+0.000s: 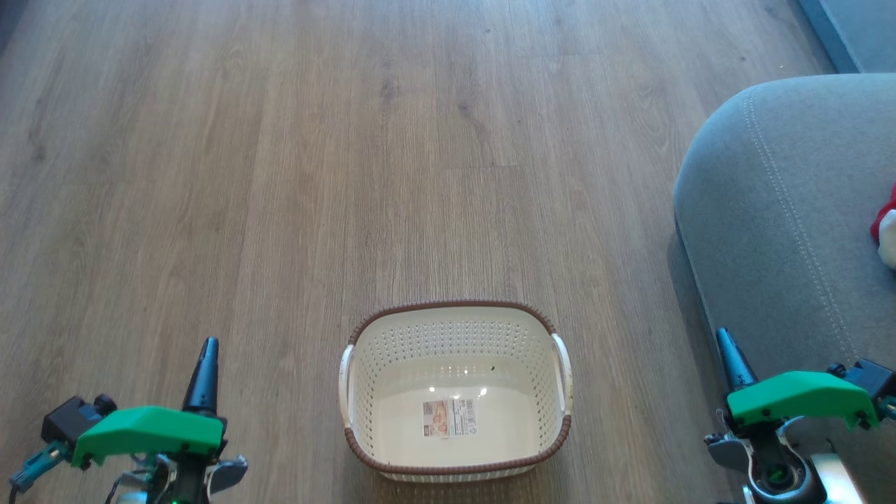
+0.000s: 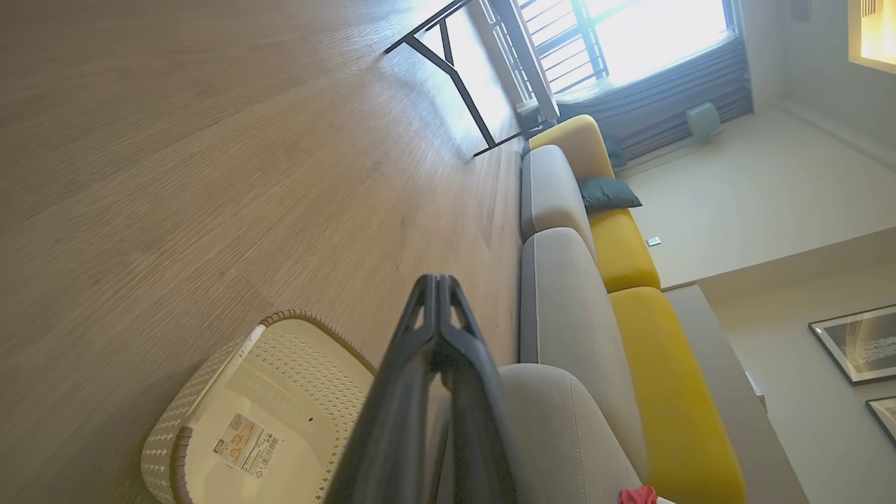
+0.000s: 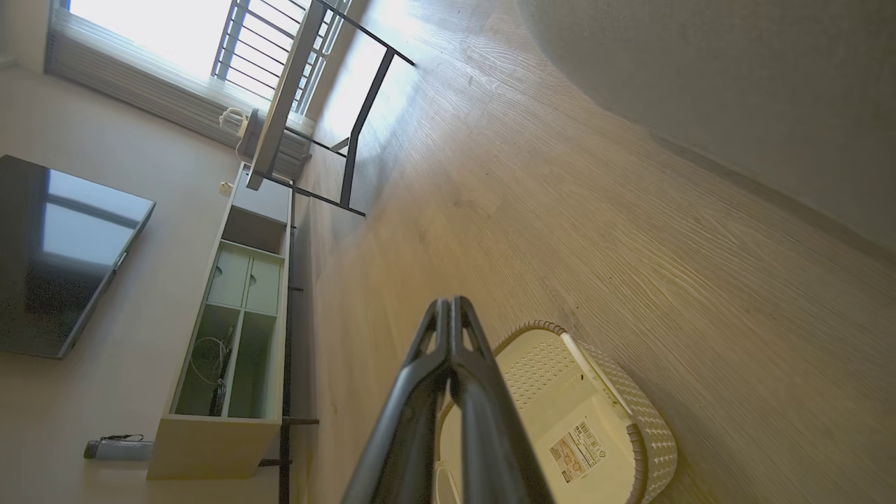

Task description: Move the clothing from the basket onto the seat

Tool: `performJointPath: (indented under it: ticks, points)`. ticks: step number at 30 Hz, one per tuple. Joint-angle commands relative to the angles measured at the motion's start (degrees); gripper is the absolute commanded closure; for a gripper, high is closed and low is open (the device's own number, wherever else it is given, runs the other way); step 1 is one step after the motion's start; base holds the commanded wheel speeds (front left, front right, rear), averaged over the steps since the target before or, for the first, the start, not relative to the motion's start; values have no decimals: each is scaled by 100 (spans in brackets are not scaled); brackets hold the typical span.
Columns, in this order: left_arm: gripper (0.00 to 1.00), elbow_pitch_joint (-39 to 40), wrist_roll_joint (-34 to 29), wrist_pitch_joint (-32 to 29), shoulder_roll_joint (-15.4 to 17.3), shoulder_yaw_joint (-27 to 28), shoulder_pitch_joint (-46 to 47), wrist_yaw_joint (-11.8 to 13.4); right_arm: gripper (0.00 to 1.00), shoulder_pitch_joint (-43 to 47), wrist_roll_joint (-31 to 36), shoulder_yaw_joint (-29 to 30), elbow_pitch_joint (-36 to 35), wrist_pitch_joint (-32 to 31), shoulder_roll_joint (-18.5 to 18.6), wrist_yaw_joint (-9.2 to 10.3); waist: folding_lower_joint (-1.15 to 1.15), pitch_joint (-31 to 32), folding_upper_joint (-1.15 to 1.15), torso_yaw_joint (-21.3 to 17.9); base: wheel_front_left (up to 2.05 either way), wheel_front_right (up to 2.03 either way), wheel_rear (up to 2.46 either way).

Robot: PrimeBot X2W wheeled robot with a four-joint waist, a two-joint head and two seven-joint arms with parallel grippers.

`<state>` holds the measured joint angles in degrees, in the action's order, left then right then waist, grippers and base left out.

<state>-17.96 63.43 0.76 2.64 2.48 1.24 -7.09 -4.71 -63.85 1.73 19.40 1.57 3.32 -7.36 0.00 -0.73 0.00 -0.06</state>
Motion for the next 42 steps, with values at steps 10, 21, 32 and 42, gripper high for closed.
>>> performJointPath:
  ticks: [10, 21, 32, 42]
  points:
    - [100, 256, 800, -206, 20, 223, 347, -30, 100, -167, -820, 60, -309, -205, 49, -10, 0, 14, 0, 2, 0, 0, 0]
    - [100, 304, 1541, -393, 22, 288, 400, -33, 100, -157, -1570, 173, -393, -390, 43, -11, 0, 29, 0, 3, 0, 0, 0]
    - [100, 347, 2213, -561, 23, 348, 449, -36, 100, -147, -2250, 276, -468, -558, 37, -12, 0, 42, 0, 5, 0, 0, 0]
    - [100, 390, 2872, -727, 24, 406, 496, -40, 100, -138, -2915, 378, -543, -725, 29, -13, 0, 56, 0, 6, 0, 0, 0]
